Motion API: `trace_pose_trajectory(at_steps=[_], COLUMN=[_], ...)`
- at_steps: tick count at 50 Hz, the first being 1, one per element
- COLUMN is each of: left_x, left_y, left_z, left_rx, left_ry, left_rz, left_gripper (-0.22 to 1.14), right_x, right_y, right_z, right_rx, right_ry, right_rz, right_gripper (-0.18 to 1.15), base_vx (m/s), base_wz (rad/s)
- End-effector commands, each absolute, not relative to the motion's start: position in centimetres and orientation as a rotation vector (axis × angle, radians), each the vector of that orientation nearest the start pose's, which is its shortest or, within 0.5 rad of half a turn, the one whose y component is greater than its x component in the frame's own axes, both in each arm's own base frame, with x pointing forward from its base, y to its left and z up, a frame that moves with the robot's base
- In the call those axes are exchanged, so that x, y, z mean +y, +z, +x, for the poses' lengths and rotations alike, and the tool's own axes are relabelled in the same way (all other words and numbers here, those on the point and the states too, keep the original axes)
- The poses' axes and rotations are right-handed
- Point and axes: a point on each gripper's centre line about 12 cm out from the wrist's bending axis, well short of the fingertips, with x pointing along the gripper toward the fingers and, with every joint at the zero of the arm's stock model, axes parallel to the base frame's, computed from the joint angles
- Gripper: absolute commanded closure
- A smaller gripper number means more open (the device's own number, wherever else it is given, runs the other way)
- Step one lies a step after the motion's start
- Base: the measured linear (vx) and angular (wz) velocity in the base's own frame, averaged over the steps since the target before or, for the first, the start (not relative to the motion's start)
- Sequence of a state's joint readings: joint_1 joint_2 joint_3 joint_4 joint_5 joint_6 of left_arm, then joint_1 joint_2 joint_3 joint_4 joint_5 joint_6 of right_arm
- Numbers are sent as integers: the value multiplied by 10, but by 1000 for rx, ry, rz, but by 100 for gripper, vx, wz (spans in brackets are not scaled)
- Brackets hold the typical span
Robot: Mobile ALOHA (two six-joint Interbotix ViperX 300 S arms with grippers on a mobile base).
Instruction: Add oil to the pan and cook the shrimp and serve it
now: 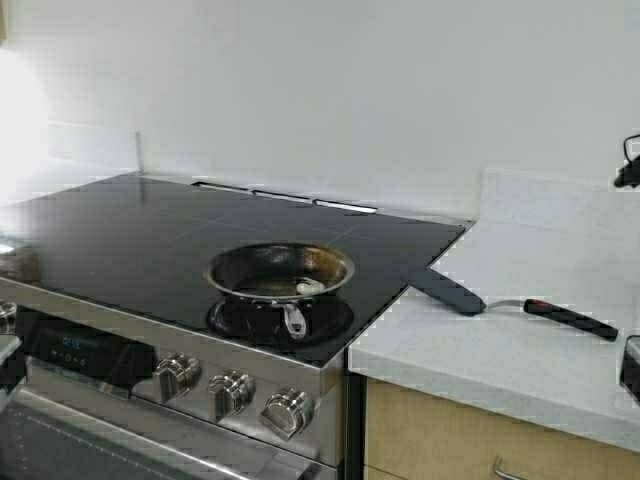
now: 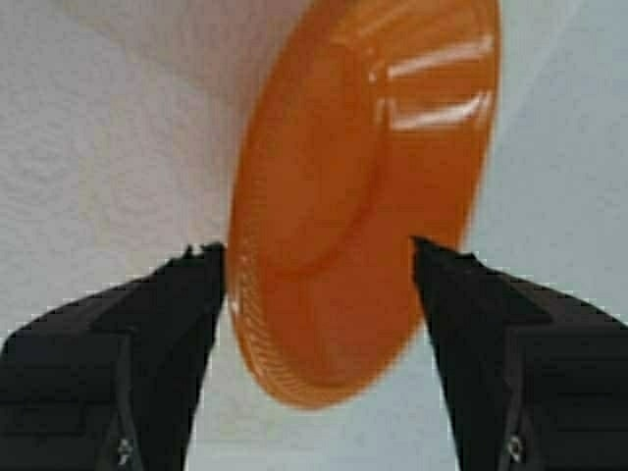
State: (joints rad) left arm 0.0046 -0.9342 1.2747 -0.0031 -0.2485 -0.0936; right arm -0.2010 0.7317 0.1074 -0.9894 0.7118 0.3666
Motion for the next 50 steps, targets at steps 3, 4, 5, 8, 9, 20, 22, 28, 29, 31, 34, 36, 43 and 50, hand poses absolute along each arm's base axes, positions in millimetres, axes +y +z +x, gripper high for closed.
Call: trace_pose_trajectory(at_steps=[3, 4, 5, 8, 9, 20, 22, 28, 29, 31, 34, 36, 43, 50], left_x=[1, 1, 1, 1, 1, 1, 1, 1, 1, 1, 1, 1, 1, 1], left_y=[247, 247, 246, 246, 245, 245, 245, 245, 246, 245, 245, 246, 246, 246], left_z=[197, 198, 198, 198, 198, 198, 198, 198, 198, 198, 198, 198, 198, 198], left_rx=[81, 81, 82, 87, 89, 89, 89, 87, 87, 87, 87, 86, 85, 87], left_ry=[11, 11, 11, 10, 11, 11, 10, 11, 11, 11, 11, 11, 11, 11], left_rz=[-95, -95, -95, -95, -95, -95, -95, -95, -95, -95, -97, -97, -98, -98], left_gripper=[89, 89, 89, 89, 89, 89, 89, 89, 89, 89, 89, 89, 89, 89], right_x=[-162, -161, -162, -159, -158, -147, -148, -148, -148, -148, -148, -148, -137, -107], right_y=[7, 8, 9, 12, 12, 39, 43, 56, 58, 62, 71, 78, 111, 151], right_z=[459, 460, 460, 464, 465, 477, 477, 480, 480, 481, 481, 481, 484, 487], right_rx=[1419, 1418, 1414, 1390, 1380, 1242, 1234, 1208, 1202, 1194, 1179, 1167, 1098, 1009], right_ry=[-342, -337, -336, -316, -308, -256, -260, -268, -268, -272, -281, -291, -299, -271], right_rz=[-600, -599, -595, -580, -568, -499, -494, -491, -490, -487, -480, -466, -444, -463], right_gripper=[7, 7, 7, 7, 7, 7, 7, 7, 7, 7, 7, 7, 12, 34], base_vx=[0, 0, 0, 0, 0, 0, 0, 0, 0, 0, 0, 0, 0, 0], base_wz=[0, 0, 0, 0, 0, 0, 0, 0, 0, 0, 0, 0, 0, 0])
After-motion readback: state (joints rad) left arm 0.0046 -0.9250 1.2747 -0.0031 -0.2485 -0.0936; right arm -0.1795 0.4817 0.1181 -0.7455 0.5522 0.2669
